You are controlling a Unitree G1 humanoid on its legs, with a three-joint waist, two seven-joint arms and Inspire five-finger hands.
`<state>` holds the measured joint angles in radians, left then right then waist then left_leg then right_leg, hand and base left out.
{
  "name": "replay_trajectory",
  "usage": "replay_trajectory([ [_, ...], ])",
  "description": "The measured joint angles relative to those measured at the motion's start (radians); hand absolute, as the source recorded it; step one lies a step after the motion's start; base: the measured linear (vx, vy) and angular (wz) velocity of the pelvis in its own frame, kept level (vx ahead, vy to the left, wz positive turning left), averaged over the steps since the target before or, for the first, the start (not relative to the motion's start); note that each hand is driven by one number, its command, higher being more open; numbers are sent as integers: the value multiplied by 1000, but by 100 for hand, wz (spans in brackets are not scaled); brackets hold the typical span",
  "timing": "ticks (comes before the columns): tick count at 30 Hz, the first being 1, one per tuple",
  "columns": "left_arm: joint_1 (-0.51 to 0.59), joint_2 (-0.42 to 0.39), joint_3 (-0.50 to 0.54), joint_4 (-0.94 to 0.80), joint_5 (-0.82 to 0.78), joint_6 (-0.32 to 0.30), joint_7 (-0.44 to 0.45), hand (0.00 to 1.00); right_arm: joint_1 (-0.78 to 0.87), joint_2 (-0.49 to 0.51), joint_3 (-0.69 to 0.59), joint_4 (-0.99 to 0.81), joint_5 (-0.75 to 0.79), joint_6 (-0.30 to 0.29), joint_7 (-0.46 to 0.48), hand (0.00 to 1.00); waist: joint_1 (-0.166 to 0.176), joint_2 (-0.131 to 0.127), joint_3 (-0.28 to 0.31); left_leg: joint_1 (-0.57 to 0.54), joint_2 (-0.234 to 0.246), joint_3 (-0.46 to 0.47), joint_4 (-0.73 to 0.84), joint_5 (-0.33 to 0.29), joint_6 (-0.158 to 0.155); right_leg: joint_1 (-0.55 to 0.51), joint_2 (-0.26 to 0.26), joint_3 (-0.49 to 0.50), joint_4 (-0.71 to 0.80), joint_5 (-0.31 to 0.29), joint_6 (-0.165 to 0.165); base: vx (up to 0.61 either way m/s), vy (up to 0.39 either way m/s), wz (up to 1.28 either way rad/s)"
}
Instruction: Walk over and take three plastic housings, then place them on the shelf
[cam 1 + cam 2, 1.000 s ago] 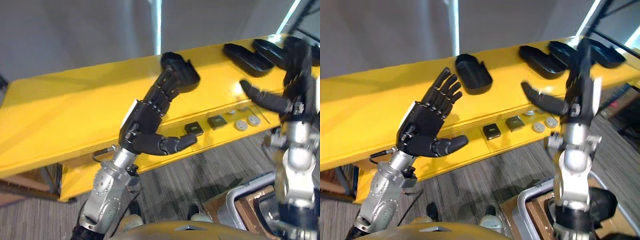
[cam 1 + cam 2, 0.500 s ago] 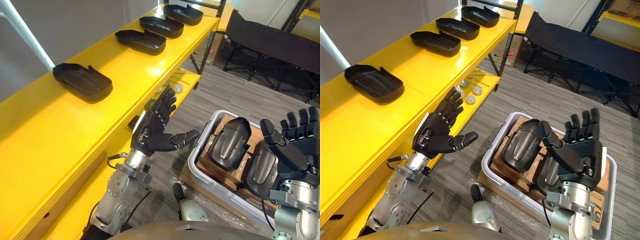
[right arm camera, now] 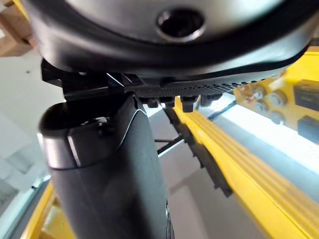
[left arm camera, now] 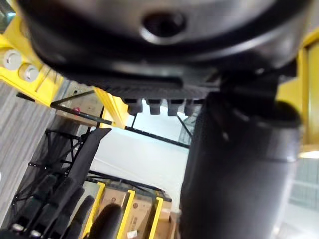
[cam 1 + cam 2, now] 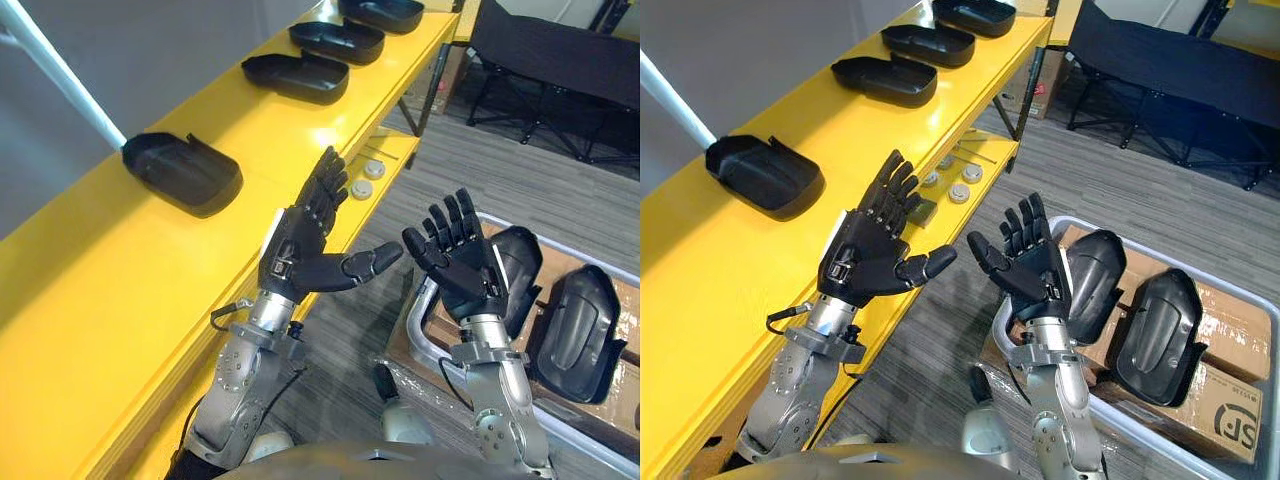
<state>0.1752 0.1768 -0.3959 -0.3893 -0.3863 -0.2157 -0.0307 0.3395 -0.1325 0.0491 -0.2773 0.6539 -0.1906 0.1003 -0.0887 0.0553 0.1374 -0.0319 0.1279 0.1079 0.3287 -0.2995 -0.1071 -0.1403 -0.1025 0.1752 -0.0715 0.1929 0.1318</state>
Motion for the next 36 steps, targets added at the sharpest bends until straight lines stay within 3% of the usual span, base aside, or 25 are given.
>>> replay_trajectory([
  [4,6,1,9,-3,-3,0,-68,100,54,20,5,21,-8,-1,-8,100,3,5,44,13,-21,-26,55,-27,23,-15,0,28,84,-3,1,-40,134,-18],
  [6,26,2,10,-13,-4,0,-88,100,93,36,6,18,-8,-13,2,100,4,-25,75,61,-42,33,73,-49,41,-6,-11,48,108,4,7,-156,140,-83],
  [7,27,8,12,-13,-3,0,-90,100,106,49,5,12,-4,-17,10,100,3,-39,90,75,-54,60,84,-53,52,-7,-19,34,114,25,16,-175,81,-78],
  [8,25,11,15,-13,-3,1,-90,100,108,51,5,11,-2,-17,18,100,2,-41,96,75,-55,78,86,-52,60,-19,-18,14,116,56,0,-236,51,-88],
  [9,21,6,30,-15,-2,4,-90,100,101,55,4,11,5,-17,34,100,5,-22,107,68,-38,134,59,-27,86,-37,-21,-28,74,140,-23,-317,39,-89],
  [10,16,1,45,-13,-3,5,-91,100,93,49,11,11,32,-21,49,100,1,-26,104,51,-36,162,30,8,98,-95,-26,-111,255,7,-97,-388,41,-81],
  [11,15,-2,55,-14,-4,4,-92,100,81,46,20,14,39,-24,51,100,4,-15,104,40,-34,172,0,39,103,-134,-43,-158,398,-90,-118,-284,41,-41],
  [13,21,-3,73,-13,-5,4,-100,100,24,36,69,67,37,-60,51,100,10,8,114,33,-9,185,-57,99,98,-146,-87,-222,586,-191,-137,-225,-22,-35],
  [15,26,-2,90,-13,-5,2,-106,100,-47,33,134,144,32,-85,40,100,38,15,113,18,33,212,-78,137,78,-107,-159,-262,663,-216,-142,-168,-125,-54],
  [17,31,-1,97,-9,-30,-6,-111,100,-121,41,217,212,15,-88,17,100,80,-1,103,-5,82,247,-94,185,37,-45,-284,-282,672,-213,-140,-114,-357,-65],
  [18,32,-1,97,-7,-55,-7,-111,100,-130,53,230,220,6,-88,16,100,87,-8,94,-26,102,254,-92,202,21,-29,-316,-278,650,-208,-139,-91,-394,-52],
  [19,31,-1,100,-5,-74,-10,-109,100,-137,62,236,223,-13,-88,12,100,87,-13,88,-44,120,256,-86,213,6,-13,-326,-276,620,-203,-132,-98,-519,-51],
  [20,31,-1,107,6,-113,-24,-102,100,-151,74,245,222,-39,-84,0,100,86,-31,74,-81,164,259,-73,241,-37,32,-329,-280,478,-169,-80,-106,-556,-47],
  [21,31,0,113,10,-136,-24,-102,100,-150,78,245,222,-55,-77,-4,100,86,-45,66,-91,177,260,-70,253,-57,60,-320,-286,394,-132,-38,-124,-722,-51],
  [22,29,-3,122,19,-170,-24,-104,100,-145,80,243,222,-60,-69,-9,100,82,-65,53,-102,199,260,-71,274,-87,97,-304,-311,317,-159,60,-127,-657,-48],
  [23,30,-27,125,42,-213,-7,-105,100,-133,61,221,222,-82,-40,-26,100,75,-46,42,-104,257,235,-93,317,-93,117,-245,-369,283,-267,133,-125,-654,-39],
  [24,35,-40,113,48,-226,6,-104,100,-117,45,199,222,-100,-32,-28,100,65,-28,36,-104,281,220,-106,341,-80,125,-218,-385,276,-294,130,-119,-600,-21],
  [25,44,-54,85,53,-235,25,-104,100,-85,12,162,222,-109,-25,-28,100,41,5,35,-104,315,198,-119,385,-45,139,-176,-402,276,-311,113,-78,-467,10],
  [26,64,-54,46,52,-235,42,-114,100,-32,-22,113,221,-132,-18,-28,100,15,17,32,-98,335,188,-125,456,-5,158,-149,-414,279,-322,92,-54,-446,-3],
  [28,91,-52,20,38,-232,47,-126,100,40,-56,56,219,-142,-17,-29,100,13,10,28,-50,297,159,-142,442,-60,157,-144,-375,280,-327,71,-15,-188,-60],
  [29,112,-52,22,12,-237,43,-125,100,51,-68,34,217,-157,-17,-29,100,14,15,25,-16,249,142,-161,382,-72,138,-140,-337,266,-316,55,-18,-40,-107],
  [30,121,-52,22,-8,-241,43,-129,100,61,-69,16,202,-157,-17,-31,100,14,16,23,-9,205,127,-170,322,-65,117,-134,-318,252,-313,51,-25,-32,-94],
  [32,124,-57,21,-16,-241,41,-146,100,67,-69,18,172,-178,-17,-49,100,20,26,16,-10,165,100,-182,235,-50,90,-120,-289,221,-276,50,-40,17,-51],
  [34,127,-55,27,-14,-240,41,-144,100,52,-66,46,154,-211,-17,-70,100,44,21,10,-12,133,70,-192,204,-64,71,-126,-262,186,-225,58,-88,122,-55],
  [36,154,-51,40,-11,-234,41,-145,100,24,-56,84,155,-273,-12,-119,100,64,-5,5,-12,103,78,-194,201,-64,70,-148,-269,143,-175,62,-100,142,-40],
])
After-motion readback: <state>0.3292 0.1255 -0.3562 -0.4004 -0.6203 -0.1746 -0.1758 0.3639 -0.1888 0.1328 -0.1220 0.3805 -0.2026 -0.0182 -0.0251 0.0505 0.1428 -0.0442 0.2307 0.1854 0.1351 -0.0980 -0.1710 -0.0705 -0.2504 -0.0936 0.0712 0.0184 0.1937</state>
